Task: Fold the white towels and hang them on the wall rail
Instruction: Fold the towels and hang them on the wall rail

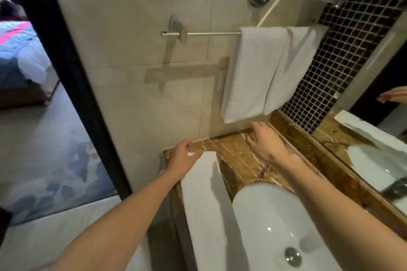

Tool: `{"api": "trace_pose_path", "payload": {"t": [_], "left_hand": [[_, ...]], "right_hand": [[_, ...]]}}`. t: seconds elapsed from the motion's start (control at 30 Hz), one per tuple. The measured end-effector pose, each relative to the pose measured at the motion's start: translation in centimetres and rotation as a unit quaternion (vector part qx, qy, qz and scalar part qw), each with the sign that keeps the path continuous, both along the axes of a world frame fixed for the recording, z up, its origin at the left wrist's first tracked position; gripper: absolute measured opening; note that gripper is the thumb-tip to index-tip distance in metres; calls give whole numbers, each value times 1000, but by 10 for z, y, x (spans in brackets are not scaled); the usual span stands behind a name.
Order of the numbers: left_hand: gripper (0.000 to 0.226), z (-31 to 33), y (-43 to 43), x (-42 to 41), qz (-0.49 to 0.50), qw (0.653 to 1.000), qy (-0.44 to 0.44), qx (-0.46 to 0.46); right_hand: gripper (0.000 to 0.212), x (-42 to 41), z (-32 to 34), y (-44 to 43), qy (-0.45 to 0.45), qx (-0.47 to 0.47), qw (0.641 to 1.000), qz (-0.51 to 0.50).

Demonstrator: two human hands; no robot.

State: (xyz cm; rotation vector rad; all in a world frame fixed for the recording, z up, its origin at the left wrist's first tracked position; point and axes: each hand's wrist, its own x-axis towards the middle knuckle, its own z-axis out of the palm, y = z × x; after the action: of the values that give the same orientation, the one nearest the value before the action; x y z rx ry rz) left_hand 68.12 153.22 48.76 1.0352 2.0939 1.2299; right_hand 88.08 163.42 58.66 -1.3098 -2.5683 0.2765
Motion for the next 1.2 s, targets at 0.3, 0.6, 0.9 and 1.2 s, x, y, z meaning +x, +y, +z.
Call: {"api": "trace_pose_path", "payload": {"t": [0.3, 0.6, 0.9, 1.2], "left_hand": [[73, -42, -88, 39, -71, 992, -39, -102], [72, -82, -138, 91, -39, 976, -106, -186], [69, -118, -138, 123, 5, 970, -132, -202], [56, -124, -132, 133, 66, 967, -173, -175]], "right_hand": [[53, 43, -86, -88, -64, -179, 979, -67], [54, 62, -166, -117, -106, -323, 938, -63], [35, 57, -219, -134, -34, -386, 919, -80], [45, 71, -223, -131, 129, -398, 895, -155]]}}
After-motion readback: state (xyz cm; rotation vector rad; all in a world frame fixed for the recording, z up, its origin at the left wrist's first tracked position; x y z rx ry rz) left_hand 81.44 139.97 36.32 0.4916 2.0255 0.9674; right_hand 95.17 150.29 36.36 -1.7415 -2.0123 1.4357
